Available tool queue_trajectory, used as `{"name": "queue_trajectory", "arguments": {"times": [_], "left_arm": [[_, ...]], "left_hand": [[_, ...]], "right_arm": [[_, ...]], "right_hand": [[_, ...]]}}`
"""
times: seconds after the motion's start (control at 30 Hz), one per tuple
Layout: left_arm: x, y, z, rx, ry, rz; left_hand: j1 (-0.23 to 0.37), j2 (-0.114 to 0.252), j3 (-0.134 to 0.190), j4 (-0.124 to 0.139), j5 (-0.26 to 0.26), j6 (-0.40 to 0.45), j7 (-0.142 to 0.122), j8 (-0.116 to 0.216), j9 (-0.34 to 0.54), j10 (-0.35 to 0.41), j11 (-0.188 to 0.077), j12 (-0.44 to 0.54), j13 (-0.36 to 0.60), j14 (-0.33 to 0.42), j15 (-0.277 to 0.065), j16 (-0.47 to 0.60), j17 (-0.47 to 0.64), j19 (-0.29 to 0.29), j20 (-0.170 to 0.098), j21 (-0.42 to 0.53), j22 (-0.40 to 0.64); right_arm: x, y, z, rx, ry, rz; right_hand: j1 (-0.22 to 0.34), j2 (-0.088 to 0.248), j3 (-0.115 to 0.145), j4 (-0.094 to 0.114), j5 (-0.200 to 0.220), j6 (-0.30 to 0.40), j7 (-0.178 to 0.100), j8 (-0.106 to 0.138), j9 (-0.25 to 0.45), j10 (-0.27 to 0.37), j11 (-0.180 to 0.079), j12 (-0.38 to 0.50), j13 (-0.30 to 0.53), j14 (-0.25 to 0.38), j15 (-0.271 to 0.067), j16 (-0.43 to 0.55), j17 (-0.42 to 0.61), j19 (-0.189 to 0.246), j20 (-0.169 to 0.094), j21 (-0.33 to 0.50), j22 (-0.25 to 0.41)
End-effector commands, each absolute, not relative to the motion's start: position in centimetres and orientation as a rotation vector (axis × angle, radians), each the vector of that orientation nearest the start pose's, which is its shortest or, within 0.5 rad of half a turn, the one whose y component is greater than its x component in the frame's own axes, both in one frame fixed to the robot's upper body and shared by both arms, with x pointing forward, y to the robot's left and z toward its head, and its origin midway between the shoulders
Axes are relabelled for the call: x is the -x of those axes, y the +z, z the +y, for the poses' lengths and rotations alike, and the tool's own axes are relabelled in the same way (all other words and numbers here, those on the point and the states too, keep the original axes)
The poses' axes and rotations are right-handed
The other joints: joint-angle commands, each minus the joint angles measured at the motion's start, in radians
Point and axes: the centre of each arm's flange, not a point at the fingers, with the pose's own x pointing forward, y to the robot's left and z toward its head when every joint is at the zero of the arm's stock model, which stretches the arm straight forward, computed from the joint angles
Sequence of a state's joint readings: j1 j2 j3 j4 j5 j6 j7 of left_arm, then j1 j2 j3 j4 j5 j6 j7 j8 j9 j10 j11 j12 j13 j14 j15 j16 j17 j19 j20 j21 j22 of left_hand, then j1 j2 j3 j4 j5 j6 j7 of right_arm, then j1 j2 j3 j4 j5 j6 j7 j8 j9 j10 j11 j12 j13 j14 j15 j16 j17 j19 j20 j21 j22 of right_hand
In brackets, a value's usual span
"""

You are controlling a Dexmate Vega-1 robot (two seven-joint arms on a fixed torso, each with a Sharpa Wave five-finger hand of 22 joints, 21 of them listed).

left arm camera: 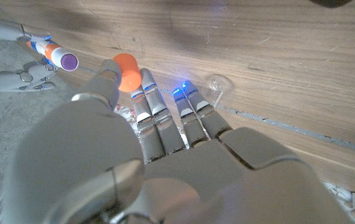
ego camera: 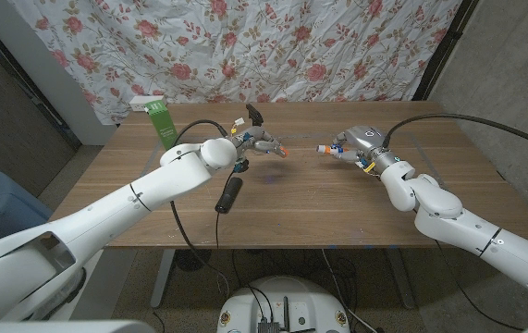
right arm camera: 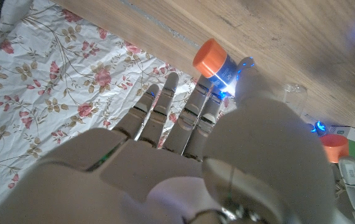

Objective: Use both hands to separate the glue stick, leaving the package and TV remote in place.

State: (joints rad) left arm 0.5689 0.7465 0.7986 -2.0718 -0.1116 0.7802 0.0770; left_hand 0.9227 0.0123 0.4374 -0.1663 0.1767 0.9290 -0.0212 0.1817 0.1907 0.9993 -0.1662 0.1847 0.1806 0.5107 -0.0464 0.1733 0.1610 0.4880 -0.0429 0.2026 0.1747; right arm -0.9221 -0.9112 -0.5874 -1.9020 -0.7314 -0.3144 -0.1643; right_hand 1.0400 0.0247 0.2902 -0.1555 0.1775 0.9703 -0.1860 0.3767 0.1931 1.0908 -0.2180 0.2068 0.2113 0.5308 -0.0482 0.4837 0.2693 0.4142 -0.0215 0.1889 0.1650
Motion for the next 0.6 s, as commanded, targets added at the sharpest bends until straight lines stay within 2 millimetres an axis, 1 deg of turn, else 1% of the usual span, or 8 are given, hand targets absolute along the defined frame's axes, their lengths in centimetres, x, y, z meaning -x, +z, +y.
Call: {"name": "queue_trajectory", "arguments": {"times": [0.03,0.4,0.6], "left_arm": [[-55.49,5.1,13.18,-1.076,-0.123,-0.332],[-55.58,5.67,12.87,-1.187,-0.097,-0.324],[-55.67,5.55,12.7,-1.208,-0.093,-0.316]], "left_hand": [[0.001,0.008,-0.003,-0.002,0.008,0.005,0.003,0.003,-0.001,-0.023,-0.024,-0.001,0.004,-0.003,-0.045,0.003,0.001,-0.001,-0.036,0.001,0.005],[0.001,0.008,-0.006,-0.003,0.009,0.006,0.003,0.004,-0.001,-0.022,-0.028,0.001,0.004,-0.002,-0.047,0.004,0.001,0.0,-0.038,0.002,0.004],[0.001,0.007,-0.008,-0.003,0.009,0.007,0.002,0.005,-0.001,-0.021,-0.028,0.002,0.004,-0.002,-0.048,0.004,0.001,0.0,-0.038,0.002,0.004]], "right_arm": [[-57.14,-0.91,-25.06,1.613,-0.202,-0.663],[-57.54,-0.74,-25.79,1.655,-0.141,-0.622],[-57.71,-0.6,-26.01,1.661,-0.107,-0.607]], "right_hand": [[-0.004,0.019,0.003,0.004,0.006,0.054,-0.041,0.006,0.005,-0.002,0.002,-0.001,0.004,0.007,-0.141,-0.005,0.002,0.007,-0.001,0.003,0.004],[-0.008,0.016,0.002,0.004,0.007,0.051,-0.041,0.003,0.005,-0.01,0.003,-0.003,0.003,0.007,-0.139,-0.009,0.001,0.007,-0.002,0.003,0.004],[-0.012,0.013,0.001,0.005,0.006,0.046,-0.041,-0.001,0.005,-0.015,0.003,-0.004,0.003,0.003,-0.136,-0.013,0.0,0.006,0.0,0.002,0.004]]}}
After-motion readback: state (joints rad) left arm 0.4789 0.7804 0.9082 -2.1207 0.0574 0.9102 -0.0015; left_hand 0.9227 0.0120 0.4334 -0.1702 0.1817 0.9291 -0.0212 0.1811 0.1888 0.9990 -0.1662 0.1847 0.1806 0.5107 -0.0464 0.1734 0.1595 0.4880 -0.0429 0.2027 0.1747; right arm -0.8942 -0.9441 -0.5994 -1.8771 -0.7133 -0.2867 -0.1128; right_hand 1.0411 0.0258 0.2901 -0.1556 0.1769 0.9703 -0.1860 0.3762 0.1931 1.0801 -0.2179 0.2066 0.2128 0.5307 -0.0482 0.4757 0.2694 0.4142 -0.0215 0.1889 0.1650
